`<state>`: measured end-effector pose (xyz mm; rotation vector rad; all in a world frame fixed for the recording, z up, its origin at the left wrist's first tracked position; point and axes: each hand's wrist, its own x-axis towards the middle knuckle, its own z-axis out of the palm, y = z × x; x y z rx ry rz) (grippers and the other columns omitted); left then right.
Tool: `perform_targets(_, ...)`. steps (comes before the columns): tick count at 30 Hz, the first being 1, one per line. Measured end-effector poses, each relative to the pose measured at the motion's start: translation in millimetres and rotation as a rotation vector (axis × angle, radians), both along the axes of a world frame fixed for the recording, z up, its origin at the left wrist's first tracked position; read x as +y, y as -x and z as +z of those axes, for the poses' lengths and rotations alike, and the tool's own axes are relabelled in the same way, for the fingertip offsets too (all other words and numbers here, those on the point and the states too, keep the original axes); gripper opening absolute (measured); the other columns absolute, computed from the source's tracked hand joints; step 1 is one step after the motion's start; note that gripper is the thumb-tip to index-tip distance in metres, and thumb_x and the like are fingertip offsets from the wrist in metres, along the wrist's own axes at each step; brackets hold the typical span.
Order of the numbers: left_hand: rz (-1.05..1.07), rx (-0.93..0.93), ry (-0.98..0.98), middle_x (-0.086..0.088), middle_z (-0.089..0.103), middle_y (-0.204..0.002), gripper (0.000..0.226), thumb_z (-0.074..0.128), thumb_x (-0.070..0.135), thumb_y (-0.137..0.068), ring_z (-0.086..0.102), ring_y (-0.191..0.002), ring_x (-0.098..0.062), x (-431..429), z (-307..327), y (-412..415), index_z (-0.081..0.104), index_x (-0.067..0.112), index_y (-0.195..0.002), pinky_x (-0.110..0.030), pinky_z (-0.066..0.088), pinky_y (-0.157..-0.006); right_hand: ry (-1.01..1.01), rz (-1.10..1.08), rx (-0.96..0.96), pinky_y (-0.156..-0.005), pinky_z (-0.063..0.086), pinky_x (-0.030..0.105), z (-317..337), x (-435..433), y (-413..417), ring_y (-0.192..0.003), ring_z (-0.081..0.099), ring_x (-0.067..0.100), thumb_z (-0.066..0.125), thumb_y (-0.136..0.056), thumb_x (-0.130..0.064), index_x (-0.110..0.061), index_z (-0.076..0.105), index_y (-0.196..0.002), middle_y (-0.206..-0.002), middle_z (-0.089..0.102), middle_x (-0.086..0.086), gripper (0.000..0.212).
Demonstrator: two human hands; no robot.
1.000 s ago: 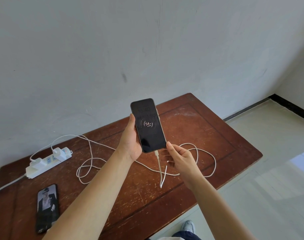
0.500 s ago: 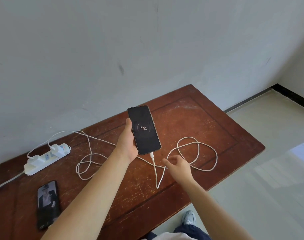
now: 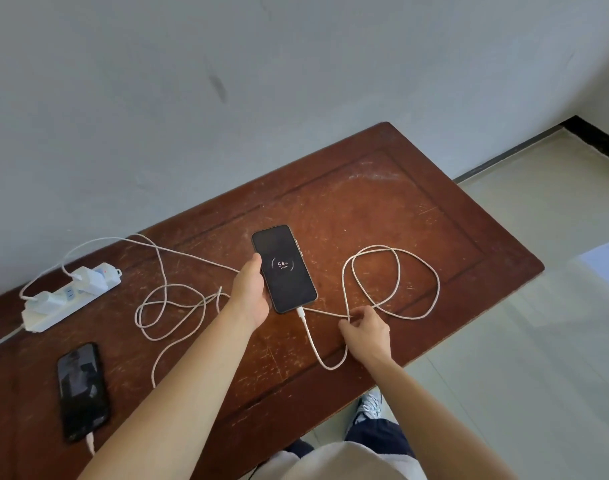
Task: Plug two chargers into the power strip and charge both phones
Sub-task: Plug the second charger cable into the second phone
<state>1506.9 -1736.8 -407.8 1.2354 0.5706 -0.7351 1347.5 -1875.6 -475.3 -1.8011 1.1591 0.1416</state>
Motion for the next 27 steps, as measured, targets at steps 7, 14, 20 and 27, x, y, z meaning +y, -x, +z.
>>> perform_targets(7,-0.001,0.04,-0.061,-0.009,0.068,-0.112,0.027,0.035,0.031,-0.11,0.067,-0.101,-0.027,-30,-46,3,0.059,0.02,-0.104,-0.055,0.054,-0.094,0.062,-0.077,-0.02,-0.059,0.042,0.02,-6,-48,13,-0.076,0.063,0.004,0.063,-0.084,-0.029,-0.03,0.065,-0.092,-0.077,0.067,-0.011,0.008)
perform_targets(14,-0.02,0.048,-0.146,-0.007,0.065,-0.119,0.023,0.04,0.032,-0.108,0.065,-0.107,-0.027,-53,-67,-13,0.058,0.026,-0.097,-0.055,0.051,-0.103,0.128,-0.061,-0.055,-0.056,0.037,0.015,-12,-68,11,-0.072,0.06,0.0,0.068,-0.088,-0.031,-0.033,0.065,-0.095,-0.078,0.067,-0.012,0.009)
perform_targets(20,-0.039,0.02,-0.184,-0.009,0.07,-0.115,0.024,0.042,0.025,-0.106,0.067,-0.103,-0.025,-63,-72,-25,0.066,0.018,-0.107,-0.049,0.056,-0.096,0.119,-0.05,-0.078,-0.057,0.04,0.016,-16,-76,4,-0.072,0.062,0.002,0.069,-0.089,-0.033,-0.033,0.065,-0.096,-0.079,0.068,-0.011,0.008)
perform_targets(27,-0.265,-0.085,-0.37,-0.003,0.056,-0.143,0.048,0.037,0.046,-0.106,0.054,-0.129,-0.025,-62,-65,-19,0.053,0.014,-0.139,-0.048,0.042,-0.112,0.131,-0.027,-0.086,-0.058,0.045,0.017,-20,-76,2,-0.071,0.063,0.005,0.071,-0.089,-0.03,-0.031,0.068,-0.098,-0.078,0.067,-0.013,0.01)
